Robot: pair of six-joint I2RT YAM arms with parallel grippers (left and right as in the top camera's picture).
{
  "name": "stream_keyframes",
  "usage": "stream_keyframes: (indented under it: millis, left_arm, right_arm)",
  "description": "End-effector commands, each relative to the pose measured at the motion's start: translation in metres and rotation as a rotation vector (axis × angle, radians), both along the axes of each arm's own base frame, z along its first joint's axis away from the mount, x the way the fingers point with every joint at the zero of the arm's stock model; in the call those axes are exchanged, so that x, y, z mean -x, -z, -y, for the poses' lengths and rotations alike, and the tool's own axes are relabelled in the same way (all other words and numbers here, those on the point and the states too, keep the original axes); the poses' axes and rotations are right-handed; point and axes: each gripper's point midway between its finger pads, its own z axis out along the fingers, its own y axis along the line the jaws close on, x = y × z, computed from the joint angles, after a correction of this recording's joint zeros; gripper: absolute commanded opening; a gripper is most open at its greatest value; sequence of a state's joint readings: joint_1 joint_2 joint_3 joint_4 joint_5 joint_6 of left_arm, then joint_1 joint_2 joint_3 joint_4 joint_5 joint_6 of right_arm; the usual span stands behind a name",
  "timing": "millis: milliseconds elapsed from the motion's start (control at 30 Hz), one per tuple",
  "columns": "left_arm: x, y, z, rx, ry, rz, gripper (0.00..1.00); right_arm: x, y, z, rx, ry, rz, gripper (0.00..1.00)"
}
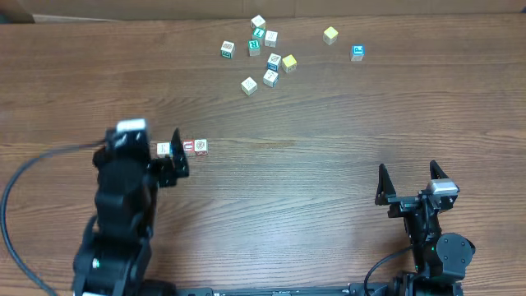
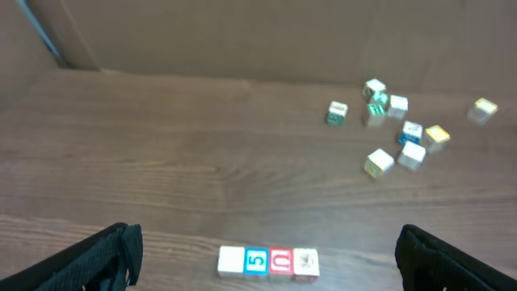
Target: Form a horizontal line
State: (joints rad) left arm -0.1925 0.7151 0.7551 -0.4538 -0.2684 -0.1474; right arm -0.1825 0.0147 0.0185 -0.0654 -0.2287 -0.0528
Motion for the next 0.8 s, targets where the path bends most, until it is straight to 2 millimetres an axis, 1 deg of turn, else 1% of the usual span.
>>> stream_keyframes:
  millis: [0, 67, 133, 167, 267, 333, 367, 500, 600, 767]
  left_arm:
    - [0.016, 0.038, 0.001, 0.018, 0.049, 0.017, 1.0]
    - [0.021, 0.055, 0.0, 0.045, 0.063, 0.094, 0.99]
    - [0.025, 0.064, -0.001, 0.057, 0.07, 0.129, 1.0]
    - [0.028, 0.073, -0.002, 0.063, 0.072, 0.153, 1.0]
    - [0.033, 0.086, -0.008, 0.078, 0.055, 0.246, 1.0]
    - [0.033, 0.087, -0.009, 0.079, 0.053, 0.33, 1.0]
    - [0.034, 0.091, -0.01, 0.079, 0.053, 0.36, 1.0]
    - [0.039, 0.104, -0.011, 0.059, 0.052, 0.324, 1.0]
    - [0.04, 0.104, -0.009, -0.019, 0.089, 0.322, 1.0]
    - [0.04, 0.104, -0.005, -0.019, 0.108, 0.322, 0.99]
  right_arm:
    - [0.0, 0.002, 0.0, 0.002, 0.002, 0.005, 1.0]
    - [0.0, 0.002, 0.0, 0.002, 0.002, 0.005, 1.0]
    - [0.0, 0.002, 0.0, 0.002, 0.002, 0.005, 1.0]
    - [0.0, 0.002, 0.0, 0.002, 0.002, 0.005, 1.0]
    - [0.0, 0.002, 0.0, 0.002, 0.002, 0.005, 1.0]
    - [0.0, 0.002, 0.0, 0.002, 0.002, 0.005, 1.0]
    - [0.0, 0.002, 0.0, 0.002, 0.002, 0.005, 1.0]
    - [0.0, 0.002, 0.0, 0.002, 0.002, 0.005, 1.0]
    - [0.0, 0.002, 0.0, 0.002, 0.002, 0.005, 1.0]
    - [0.0, 0.002, 0.0, 0.002, 0.002, 0.005, 1.0]
